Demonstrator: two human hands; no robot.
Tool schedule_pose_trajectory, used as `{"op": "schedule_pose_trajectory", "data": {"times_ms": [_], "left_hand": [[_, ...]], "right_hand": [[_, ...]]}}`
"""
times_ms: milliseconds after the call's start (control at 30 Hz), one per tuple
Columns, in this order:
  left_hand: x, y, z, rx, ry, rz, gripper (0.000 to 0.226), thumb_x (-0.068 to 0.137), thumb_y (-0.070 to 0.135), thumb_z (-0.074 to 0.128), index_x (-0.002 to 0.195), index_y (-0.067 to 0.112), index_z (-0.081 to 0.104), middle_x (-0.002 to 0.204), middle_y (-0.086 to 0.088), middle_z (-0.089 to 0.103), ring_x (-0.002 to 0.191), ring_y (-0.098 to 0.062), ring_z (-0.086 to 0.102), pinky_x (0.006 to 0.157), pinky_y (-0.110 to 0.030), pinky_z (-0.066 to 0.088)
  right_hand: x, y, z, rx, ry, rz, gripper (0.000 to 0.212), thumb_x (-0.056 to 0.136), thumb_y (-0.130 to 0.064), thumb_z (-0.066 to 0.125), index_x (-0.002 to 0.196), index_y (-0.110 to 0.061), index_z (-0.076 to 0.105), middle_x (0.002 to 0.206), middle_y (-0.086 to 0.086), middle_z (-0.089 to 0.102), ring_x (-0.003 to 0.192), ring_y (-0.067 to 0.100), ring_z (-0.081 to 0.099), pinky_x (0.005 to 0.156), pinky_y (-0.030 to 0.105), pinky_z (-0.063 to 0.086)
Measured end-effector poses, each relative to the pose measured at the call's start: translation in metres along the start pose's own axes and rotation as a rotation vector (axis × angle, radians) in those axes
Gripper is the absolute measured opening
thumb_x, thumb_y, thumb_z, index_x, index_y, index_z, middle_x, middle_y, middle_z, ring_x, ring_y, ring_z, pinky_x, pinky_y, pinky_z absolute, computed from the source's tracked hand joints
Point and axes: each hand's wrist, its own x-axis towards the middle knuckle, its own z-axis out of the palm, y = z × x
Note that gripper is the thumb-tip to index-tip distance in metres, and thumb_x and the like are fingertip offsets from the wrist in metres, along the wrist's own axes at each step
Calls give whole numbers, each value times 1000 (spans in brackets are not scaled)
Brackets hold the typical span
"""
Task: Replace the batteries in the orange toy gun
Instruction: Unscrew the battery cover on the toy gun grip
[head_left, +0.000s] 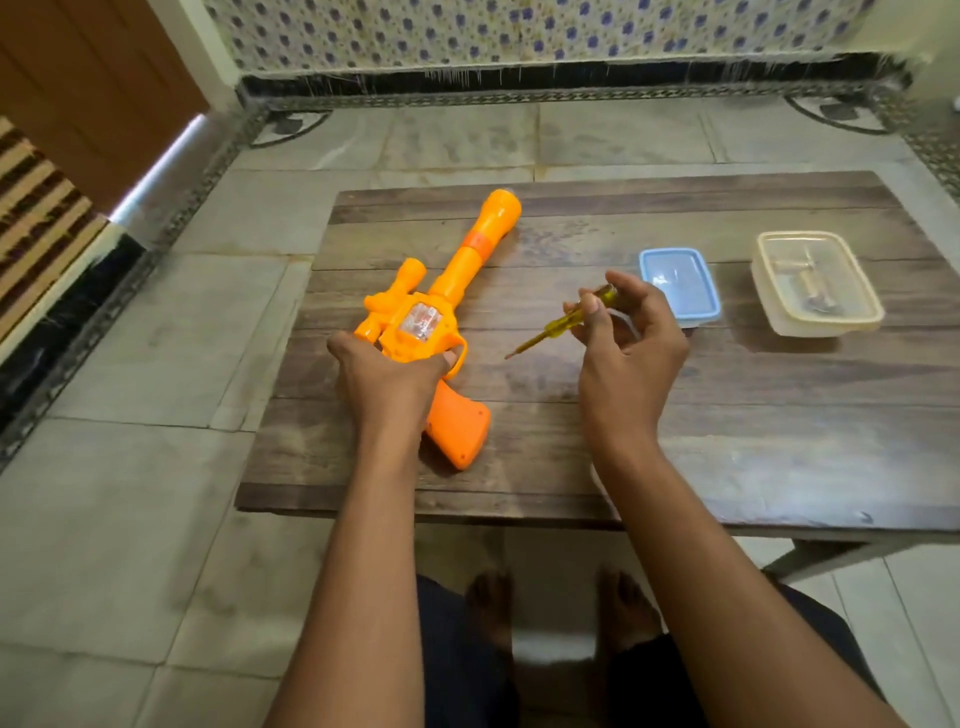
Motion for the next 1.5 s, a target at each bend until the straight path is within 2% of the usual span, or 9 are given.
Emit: {"op": "schedule_pose_trajectory", "data": {"times_ms": [67, 200, 333, 533, 700, 833, 1133, 1333, 1500], "left_hand": [[3, -3, 1, -125, -26, -24, 78, 29, 39, 95, 99, 14, 72, 93, 2, 76, 75, -16, 72, 69, -36, 61], [-3, 1, 6, -328, -124, -82, 33, 44, 13, 95, 70, 12, 75, 72, -7, 75, 58, -18, 64, 60, -34, 54], [-8, 11, 11, -396, -127, -82, 58, 44, 16, 89, 99, 8, 71, 81, -5, 76, 63, -18, 69, 62, -33, 57], [-8, 10, 23, -634, -225, -120, 62, 55, 0, 88, 105, 18, 56, 106, -19, 74, 92, -46, 72, 76, -72, 56], [-23, 17, 26, -854, -346, -194, 48, 83, -2, 75, 129, -2, 62, 119, -26, 69, 98, -36, 68, 93, -52, 52], [-35, 18, 29, -979, -488, -300, 61, 83, 11, 75, 141, 6, 56, 136, -24, 63, 124, -44, 62, 105, -66, 44], [-49, 28, 33, -1046, -645, -305, 36, 97, -3, 52, 131, 7, 58, 122, -25, 68, 97, -32, 76, 75, -43, 63], [-46, 30, 44, -1023, -636, -243, 43, 92, -11, 56, 131, 8, 56, 135, -27, 62, 109, -45, 70, 93, -57, 57], [-45, 34, 49, -1032, -631, -236, 54, 92, -16, 52, 142, 2, 47, 118, -23, 72, 105, -42, 72, 93, -55, 57]], "right_hand": [[2, 1, 4, 7, 32, -22, 24, 100, -7, 66, 123, -8, 67, 105, 7, 75, 96, 19, 77, 88, 46, 63], [3, 2, 7, 25, 17, -64, 29, 96, -8, 70, 125, -5, 70, 107, 8, 78, 101, 21, 76, 93, 46, 61], [4, 3, 9, 61, -24, -75, 24, 95, -5, 71, 119, -3, 70, 104, 13, 77, 100, 26, 76, 92, 50, 61], [13, -9, 6, 147, -71, -136, 14, 104, -3, 58, 117, -2, 59, 106, 26, 68, 92, 30, 77, 83, 49, 64], [15, -30, 4, 248, -52, -180, 15, 109, -6, 48, 122, 0, 48, 94, 26, 69, 83, 34, 76, 77, 52, 64], [22, -40, -3, 219, -71, -295, 16, 108, -2, 47, 124, -1, 47, 88, 21, 68, 76, 26, 75, 70, 49, 64], [22, -43, -9, 287, -108, -117, 40, 99, 3, 62, 138, 3, 53, 100, 22, 73, 81, 33, 78, 76, 42, 65], [19, -41, -18, 261, -152, -191, 46, 98, 9, 61, 142, 4, 50, 99, 15, 71, 88, 25, 77, 85, 51, 63], [15, -33, -16, 232, -216, -215, 52, 99, 13, 57, 147, 2, 43, 103, 23, 68, 87, 25, 76, 86, 54, 62]]}}
